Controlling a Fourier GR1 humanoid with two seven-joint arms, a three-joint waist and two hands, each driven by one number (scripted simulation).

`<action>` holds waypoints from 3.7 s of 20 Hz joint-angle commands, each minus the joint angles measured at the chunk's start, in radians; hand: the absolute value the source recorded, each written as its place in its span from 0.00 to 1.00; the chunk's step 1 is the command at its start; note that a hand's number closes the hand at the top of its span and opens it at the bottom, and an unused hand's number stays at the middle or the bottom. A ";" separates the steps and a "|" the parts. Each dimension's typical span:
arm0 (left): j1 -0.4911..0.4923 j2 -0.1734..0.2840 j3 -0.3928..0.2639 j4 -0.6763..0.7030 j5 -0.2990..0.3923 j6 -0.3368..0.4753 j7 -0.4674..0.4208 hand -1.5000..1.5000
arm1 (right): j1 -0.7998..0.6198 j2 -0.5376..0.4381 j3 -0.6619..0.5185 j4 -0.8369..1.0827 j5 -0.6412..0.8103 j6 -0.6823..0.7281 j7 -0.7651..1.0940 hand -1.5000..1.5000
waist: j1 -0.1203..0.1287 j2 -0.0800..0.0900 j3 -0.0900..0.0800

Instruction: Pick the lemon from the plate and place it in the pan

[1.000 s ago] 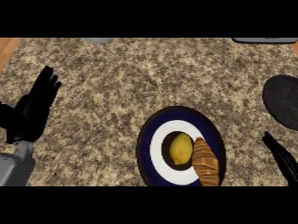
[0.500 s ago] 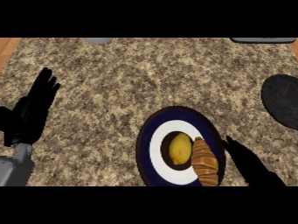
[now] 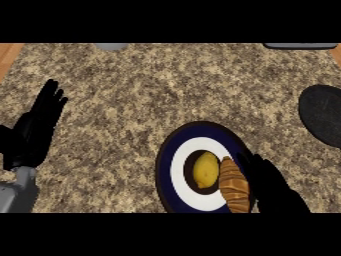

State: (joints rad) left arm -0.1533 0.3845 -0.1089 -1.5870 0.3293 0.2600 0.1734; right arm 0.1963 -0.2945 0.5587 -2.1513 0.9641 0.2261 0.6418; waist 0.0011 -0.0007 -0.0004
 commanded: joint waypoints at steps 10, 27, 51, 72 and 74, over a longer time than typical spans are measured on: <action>0.057 -0.032 0.064 -0.113 -0.044 -0.048 0.083 0.50 | -0.156 0.193 0.032 0.178 0.085 0.071 0.126 0.00 | 0.005 -0.001 0.001; -0.031 -0.138 0.138 0.085 -0.132 -0.154 -0.007 0.50 | -0.234 0.263 -0.077 0.439 0.085 -0.026 -0.029 0.00 | -0.002 0.001 0.000; 0.001 -0.162 0.207 -0.055 -0.168 -0.196 0.097 0.50 | -0.331 0.263 -0.104 0.694 0.037 -0.231 -0.264 1.00 | -0.001 0.000 0.000; 0.040 -0.210 0.185 -0.050 -0.214 -0.169 0.068 0.50 | -0.241 -0.170 -0.228 0.102 0.176 -0.091 -0.254 1.00 | -0.028 -0.011 0.000; -0.028 -0.170 0.219 -0.037 -0.187 -0.185 0.123 0.50 | -0.300 -0.173 -0.282 0.027 0.152 -0.013 -0.220 1.00 | -0.020 -0.006 0.000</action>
State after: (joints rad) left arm -0.1517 0.1948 0.0949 -1.6124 0.1314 0.0786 0.2587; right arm -0.0913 -0.4134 0.3456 -1.9583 1.1147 0.1712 0.3983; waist -0.0185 -0.0072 -0.0010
